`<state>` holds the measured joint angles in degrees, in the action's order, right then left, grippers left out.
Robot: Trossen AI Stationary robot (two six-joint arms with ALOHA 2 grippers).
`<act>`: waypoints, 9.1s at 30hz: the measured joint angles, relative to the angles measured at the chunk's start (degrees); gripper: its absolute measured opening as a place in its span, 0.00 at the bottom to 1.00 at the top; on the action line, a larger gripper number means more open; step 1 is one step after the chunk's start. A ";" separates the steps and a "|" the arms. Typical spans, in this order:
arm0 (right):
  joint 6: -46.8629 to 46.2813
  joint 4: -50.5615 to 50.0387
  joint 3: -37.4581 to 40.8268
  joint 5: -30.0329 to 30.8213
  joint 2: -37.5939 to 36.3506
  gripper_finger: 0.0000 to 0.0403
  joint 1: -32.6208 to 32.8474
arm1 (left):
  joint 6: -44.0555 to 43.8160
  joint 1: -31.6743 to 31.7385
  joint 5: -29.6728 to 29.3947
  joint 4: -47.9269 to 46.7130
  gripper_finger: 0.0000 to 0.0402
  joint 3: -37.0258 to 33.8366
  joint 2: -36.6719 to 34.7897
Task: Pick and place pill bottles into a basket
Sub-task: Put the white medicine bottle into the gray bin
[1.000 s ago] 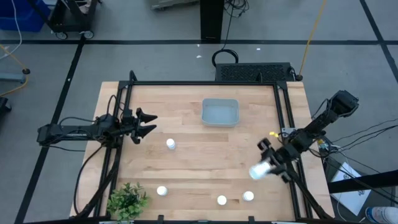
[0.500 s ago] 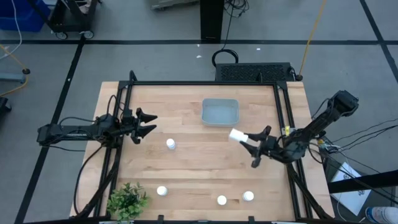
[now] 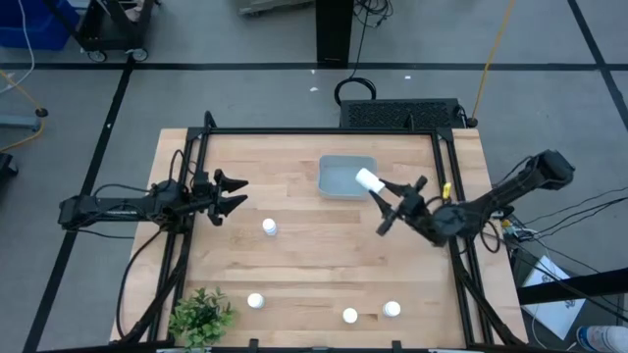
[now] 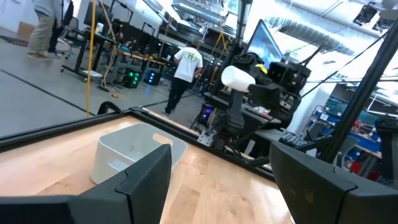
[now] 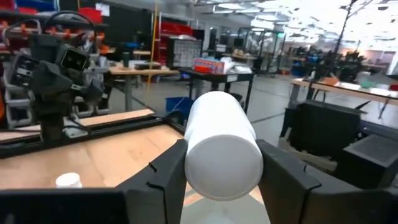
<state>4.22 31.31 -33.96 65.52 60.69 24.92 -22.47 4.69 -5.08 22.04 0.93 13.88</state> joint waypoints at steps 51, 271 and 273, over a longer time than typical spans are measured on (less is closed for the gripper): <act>-18.63 -88.51 -48.61 -65.81 42.77 0.38 -53.86 | 0.60 0.00 0.54 -1.33 0.68 0.00 0.00; 3.97 45.57 11.63 -48.96 3.41 0.73 26.17 | -8.91 -8.19 -2.66 -51.49 0.82 44.59 68.58; 3.96 45.58 11.63 -48.92 3.41 0.73 26.17 | -9.14 -8.09 -2.67 -51.96 0.82 44.59 68.58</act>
<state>8.17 76.90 -22.33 16.60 64.10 51.09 -31.62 -3.40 -7.75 -29.93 45.52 82.46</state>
